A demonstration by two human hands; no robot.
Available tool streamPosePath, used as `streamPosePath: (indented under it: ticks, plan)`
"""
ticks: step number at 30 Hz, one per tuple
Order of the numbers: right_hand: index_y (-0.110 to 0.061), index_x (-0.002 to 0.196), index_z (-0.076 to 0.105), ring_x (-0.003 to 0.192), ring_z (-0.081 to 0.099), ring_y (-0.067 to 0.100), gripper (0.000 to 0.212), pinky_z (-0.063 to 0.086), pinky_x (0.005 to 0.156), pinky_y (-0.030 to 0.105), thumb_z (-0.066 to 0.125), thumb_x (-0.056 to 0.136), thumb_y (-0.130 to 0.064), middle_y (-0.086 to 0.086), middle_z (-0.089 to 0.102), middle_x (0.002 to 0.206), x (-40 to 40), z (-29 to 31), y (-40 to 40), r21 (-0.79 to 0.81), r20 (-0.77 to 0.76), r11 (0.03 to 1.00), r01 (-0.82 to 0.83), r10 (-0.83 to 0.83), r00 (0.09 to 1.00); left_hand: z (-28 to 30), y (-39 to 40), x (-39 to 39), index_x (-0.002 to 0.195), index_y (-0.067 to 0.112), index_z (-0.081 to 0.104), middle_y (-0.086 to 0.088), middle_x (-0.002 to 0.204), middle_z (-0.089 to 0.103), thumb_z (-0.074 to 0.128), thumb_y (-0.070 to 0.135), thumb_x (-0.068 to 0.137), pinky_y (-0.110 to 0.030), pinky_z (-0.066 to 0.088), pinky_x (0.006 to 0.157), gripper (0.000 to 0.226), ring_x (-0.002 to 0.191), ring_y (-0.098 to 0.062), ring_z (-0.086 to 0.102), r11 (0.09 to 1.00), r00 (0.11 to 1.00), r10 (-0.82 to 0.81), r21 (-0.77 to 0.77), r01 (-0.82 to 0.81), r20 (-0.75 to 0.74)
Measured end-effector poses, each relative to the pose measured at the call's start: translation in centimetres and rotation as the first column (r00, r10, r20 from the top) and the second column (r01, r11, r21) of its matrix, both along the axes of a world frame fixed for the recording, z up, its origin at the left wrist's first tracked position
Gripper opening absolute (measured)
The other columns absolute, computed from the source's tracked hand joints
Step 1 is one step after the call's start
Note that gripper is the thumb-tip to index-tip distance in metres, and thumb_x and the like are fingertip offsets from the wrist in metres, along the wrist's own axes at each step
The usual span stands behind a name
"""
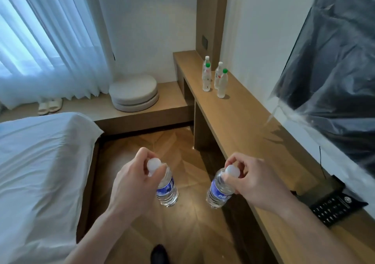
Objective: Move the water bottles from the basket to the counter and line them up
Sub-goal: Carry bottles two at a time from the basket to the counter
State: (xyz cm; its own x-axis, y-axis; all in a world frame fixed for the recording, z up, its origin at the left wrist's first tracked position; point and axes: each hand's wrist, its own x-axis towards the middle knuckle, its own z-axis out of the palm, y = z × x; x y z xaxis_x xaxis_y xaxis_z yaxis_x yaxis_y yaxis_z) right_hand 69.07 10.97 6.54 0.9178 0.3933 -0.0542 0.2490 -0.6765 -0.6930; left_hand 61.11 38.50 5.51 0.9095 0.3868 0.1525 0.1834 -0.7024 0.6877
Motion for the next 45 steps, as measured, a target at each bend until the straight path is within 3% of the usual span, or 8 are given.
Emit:
streamPosePath:
  ticks: [7, 15, 19, 29, 32, 37, 45]
  plan:
    - [-0.035, 0.089, 0.065, 0.078, 0.067, 0.001, 0.016, 0.053, 0.053, 0.016, 0.077, 0.087, -0.046, -0.024, 0.065, 0.083, 11.1, -0.8, 6.0, 0.013, -0.002, 0.999, 0.038, -0.038, 0.999, -1.5, 6.5, 12.1, 0.096, 0.034, 0.056, 0.015, 0.085, 0.067, 0.073, 0.038, 0.093, -0.024, 0.052, 0.061, 0.017, 0.076, -0.010, 0.067, 0.999, 0.999, -0.037, -0.035, 0.037, -0.013]
    - [-0.033, 0.091, 0.063, 0.075, 0.066, 0.005, 0.015, 0.050, 0.053, 0.011, 0.078, 0.092, -0.037, -0.008, 0.065, 0.083, 23.4, -0.2, 13.0, -0.021, -0.053, 0.987, 0.157, -0.158, 0.986, -0.2, 14.5, 27.6, 0.096, 0.032, 0.054, 0.011, 0.085, 0.065, 0.070, 0.038, 0.095, -0.011, 0.039, 0.054, 0.017, 0.073, -0.009, 0.062, 0.988, 0.986, -0.155, -0.029, 0.154, -0.055]
    - [-0.034, 0.095, 0.063, 0.082, 0.071, 0.013, 0.015, 0.057, 0.055, 0.016, 0.078, 0.092, -0.039, -0.006, 0.067, 0.088, 28.6, 0.1, 14.6, -0.019, -0.073, 0.966, 0.258, -0.258, 0.963, 0.0, 17.6, 34.8, 0.098, 0.034, 0.053, 0.016, 0.088, 0.066, 0.070, 0.041, 0.094, -0.019, 0.044, 0.061, 0.018, 0.080, -0.008, 0.064, 0.976, 0.975, -0.216, 0.014, 0.217, -0.059]
    - [-0.034, 0.091, 0.066, 0.077, 0.068, 0.010, 0.014, 0.056, 0.054, 0.018, 0.079, 0.091, -0.038, -0.009, 0.067, 0.084, 44.1, -1.9, 14.6, 0.019, -0.075, 0.918, 0.397, -0.395, 0.916, -1.4, 20.1, 53.8, 0.101, 0.034, 0.054, 0.010, 0.088, 0.069, 0.069, 0.044, 0.095, -0.018, 0.045, 0.057, 0.019, 0.078, -0.012, 0.067, 0.957, 0.954, -0.288, 0.017, 0.291, -0.084]
    - [-0.037, 0.091, 0.065, 0.080, 0.069, 0.012, 0.014, 0.062, 0.058, 0.025, 0.079, 0.090, -0.040, -0.008, 0.068, 0.086, 49.4, -3.5, 14.1, 0.010, -0.075, 0.899, 0.438, -0.436, 0.897, -2.3, 20.1, 60.3, 0.101, 0.035, 0.053, 0.011, 0.088, 0.069, 0.068, 0.045, 0.096, -0.018, 0.047, 0.058, 0.019, 0.077, -0.011, 0.067, 0.949, 0.945, -0.310, 0.034, 0.315, -0.104]
    - [-0.037, 0.094, 0.064, 0.082, 0.069, 0.010, 0.017, 0.061, 0.061, 0.021, 0.080, 0.089, -0.040, -0.012, 0.068, 0.090, 58.0, -5.0, 12.6, -0.023, -0.098, 0.869, 0.494, -0.494, 0.864, -3.5, 19.6, 70.7, 0.103, 0.033, 0.051, 0.011, 0.090, 0.068, 0.064, 0.047, 0.097, -0.021, 0.049, 0.058, 0.020, 0.078, -0.010, 0.067, 0.936, 0.934, -0.331, 0.076, 0.343, -0.134]
    - [-0.042, 0.090, 0.063, 0.076, 0.068, 0.011, 0.014, 0.064, 0.068, 0.042, 0.075, 0.086, -0.046, -0.010, 0.070, 0.082, 69.6, -6.8, 9.4, -0.118, -0.014, 0.790, 0.602, -0.607, 0.794, -5.4, 18.8, 84.1, 0.102, 0.032, 0.048, 0.009, 0.087, 0.067, 0.063, 0.045, 0.099, -0.024, 0.048, 0.054, 0.019, 0.073, -0.008, 0.065, 0.922, 0.921, -0.347, 0.113, 0.369, -0.175]
